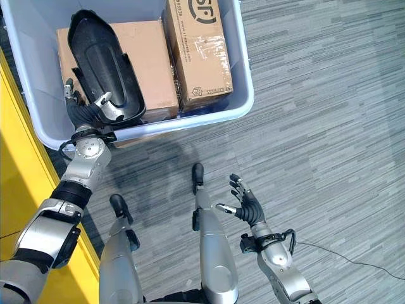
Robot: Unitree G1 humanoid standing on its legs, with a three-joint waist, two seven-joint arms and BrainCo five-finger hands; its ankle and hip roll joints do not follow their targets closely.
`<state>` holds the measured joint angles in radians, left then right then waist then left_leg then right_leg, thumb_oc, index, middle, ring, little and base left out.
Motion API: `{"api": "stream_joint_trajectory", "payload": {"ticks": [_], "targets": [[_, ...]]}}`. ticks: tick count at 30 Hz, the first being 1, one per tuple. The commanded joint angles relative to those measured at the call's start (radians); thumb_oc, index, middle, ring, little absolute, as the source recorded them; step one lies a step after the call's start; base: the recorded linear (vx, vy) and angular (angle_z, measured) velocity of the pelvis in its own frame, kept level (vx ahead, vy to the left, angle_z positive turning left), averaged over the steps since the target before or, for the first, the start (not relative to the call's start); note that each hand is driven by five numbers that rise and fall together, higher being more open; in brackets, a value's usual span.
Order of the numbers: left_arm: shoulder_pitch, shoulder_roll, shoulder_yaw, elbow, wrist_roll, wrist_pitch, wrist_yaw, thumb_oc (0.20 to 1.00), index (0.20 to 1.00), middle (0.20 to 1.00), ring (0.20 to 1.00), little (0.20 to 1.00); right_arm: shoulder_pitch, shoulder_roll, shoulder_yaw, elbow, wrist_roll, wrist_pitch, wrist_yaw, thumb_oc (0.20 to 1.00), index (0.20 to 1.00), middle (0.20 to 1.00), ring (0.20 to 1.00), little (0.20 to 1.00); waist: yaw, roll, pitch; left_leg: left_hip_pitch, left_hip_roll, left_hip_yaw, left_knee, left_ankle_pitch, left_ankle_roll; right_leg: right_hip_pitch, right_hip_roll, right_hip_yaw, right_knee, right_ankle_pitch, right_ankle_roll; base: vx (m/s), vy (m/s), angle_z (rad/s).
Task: Move parts from the plastic box to the shelf.
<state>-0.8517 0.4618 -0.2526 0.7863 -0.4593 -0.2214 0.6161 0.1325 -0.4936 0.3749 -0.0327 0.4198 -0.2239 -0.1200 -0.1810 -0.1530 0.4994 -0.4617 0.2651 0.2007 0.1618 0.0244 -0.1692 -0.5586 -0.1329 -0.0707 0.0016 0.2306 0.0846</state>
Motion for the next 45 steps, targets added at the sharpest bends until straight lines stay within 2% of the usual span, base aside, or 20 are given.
{"api": "stream_joint_trajectory", "payload": {"ticks": [1, 17, 36, 45], "targets": [[-0.041, 0.044, 0.018, 0.082, 0.007, -0.015, -0.015, 1.000, 1.000, 1.000, 1.000, 1.000, 0.062, -0.078, -0.010, -0.067, 0.028, -0.032, 0.008, 1.000, 1.000, 1.000, 1.000, 1.000, -0.013, 0.000, -0.051, -0.080, 0.023, -0.099, 0.077, 0.013, 0.013, 0.024, -0.051, 0.064, 0.186, -0.199, 0.098, 0.00, 0.000, 0.00], [-0.094, 0.010, 0.072, 0.238, -0.180, -0.005, -0.054, 1.000, 1.000, 1.000, 1.000, 1.000, 0.059, -0.090, 0.006, -0.069, 0.036, -0.018, -0.003, 1.000, 1.000, 1.000, 1.000, 1.000, -0.020, -0.001, -0.046, -0.102, 0.022, -0.115, 0.088, 0.010, 0.013, 0.013, -0.046, 0.071, 0.187, -0.197, 0.095, 0.00, 0.000, 0.00], [-0.109, -0.001, 0.061, 0.246, -0.186, 0.000, -0.061, 1.000, 1.000, 1.000, 1.000, 1.000, 0.057, -0.106, 0.010, -0.074, 0.046, -0.016, 0.000, 1.000, 1.000, 1.000, 1.000, 1.000, -0.021, -0.008, -0.033, -0.116, 0.019, -0.119, 0.097, 0.007, 0.016, 0.006, -0.043, 0.075, 0.188, -0.197, 0.092, 0.00, 0.000, 0.00], [-0.103, -0.018, 0.067, 0.212, -0.203, -0.018, -0.047, 1.000, 1.000, 1.000, 1.000, 1.000, 0.054, -0.110, 0.011, -0.073, 0.045, -0.016, -0.004, 1.000, 1.000, 1.000, 1.000, 1.000, -0.019, -0.005, -0.029, -0.124, 0.017, -0.124, 0.101, 0.003, 0.020, -0.004, -0.043, 0.077, 0.197, -0.200, 0.093, 0.00, 0.000, 0.00]]}}
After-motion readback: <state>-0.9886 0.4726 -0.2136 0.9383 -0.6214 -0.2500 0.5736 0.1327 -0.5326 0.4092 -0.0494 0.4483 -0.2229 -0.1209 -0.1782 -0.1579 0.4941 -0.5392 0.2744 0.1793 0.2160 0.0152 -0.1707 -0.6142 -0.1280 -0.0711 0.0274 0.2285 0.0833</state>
